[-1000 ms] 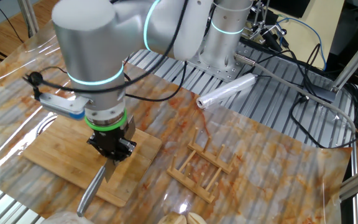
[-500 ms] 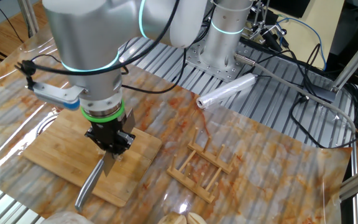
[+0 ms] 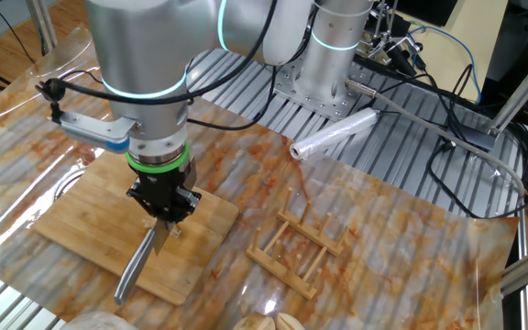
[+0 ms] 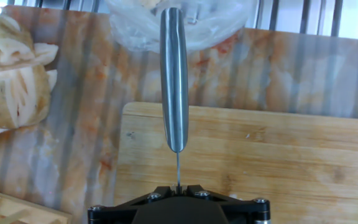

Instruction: Slice the lotus root

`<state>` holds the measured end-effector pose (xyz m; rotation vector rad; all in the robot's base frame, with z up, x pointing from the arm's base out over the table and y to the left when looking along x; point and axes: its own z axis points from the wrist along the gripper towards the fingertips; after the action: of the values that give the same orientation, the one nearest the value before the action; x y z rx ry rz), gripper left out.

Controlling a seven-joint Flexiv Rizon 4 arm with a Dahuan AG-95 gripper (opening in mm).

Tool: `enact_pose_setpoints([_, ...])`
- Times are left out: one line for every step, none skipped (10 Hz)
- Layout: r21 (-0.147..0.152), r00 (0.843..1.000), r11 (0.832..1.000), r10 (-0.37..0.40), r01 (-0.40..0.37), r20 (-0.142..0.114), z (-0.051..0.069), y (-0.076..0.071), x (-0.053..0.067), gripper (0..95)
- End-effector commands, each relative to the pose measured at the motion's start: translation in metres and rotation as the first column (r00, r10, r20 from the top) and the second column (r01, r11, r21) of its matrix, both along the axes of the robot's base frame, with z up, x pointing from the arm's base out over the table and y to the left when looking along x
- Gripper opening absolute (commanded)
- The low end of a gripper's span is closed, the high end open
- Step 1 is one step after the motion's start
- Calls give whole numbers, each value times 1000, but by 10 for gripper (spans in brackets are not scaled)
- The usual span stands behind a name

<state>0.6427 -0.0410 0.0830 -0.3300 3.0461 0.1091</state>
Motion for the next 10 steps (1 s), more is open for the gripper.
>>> enact_pose_setpoints([-76, 1000, 997, -20, 18, -15, 1, -1, -2, 0])
enact_pose_setpoints([-70, 998, 996, -61, 60, -18, 1, -1, -2, 0])
enact_pose_setpoints([-65, 994, 992, -112, 111, -15, 1, -1, -2, 0])
enact_pose_setpoints([-63, 988, 987, -152, 151, -10, 1, -1, -2, 0])
enact_pose_setpoints([-61, 984, 982, -177, 176, -9, 1, -1, -2, 0])
enact_pose_setpoints([-45, 980, 979, -198, 198, -3, 1, -1, -2, 0])
enact_pose_setpoints([-41, 980, 979, -198, 198, 5, 1, -1, -2, 0])
enact_pose_setpoints([-29, 979, 979, -204, 204, 4, 1, -1, -2, 0])
enact_pose_setpoints([-17, 980, 980, -199, 199, 6, 1, -1, -2, 0])
enact_pose_setpoints([-19, 984, 984, -177, 177, 6, 3, -3, -2, 0])
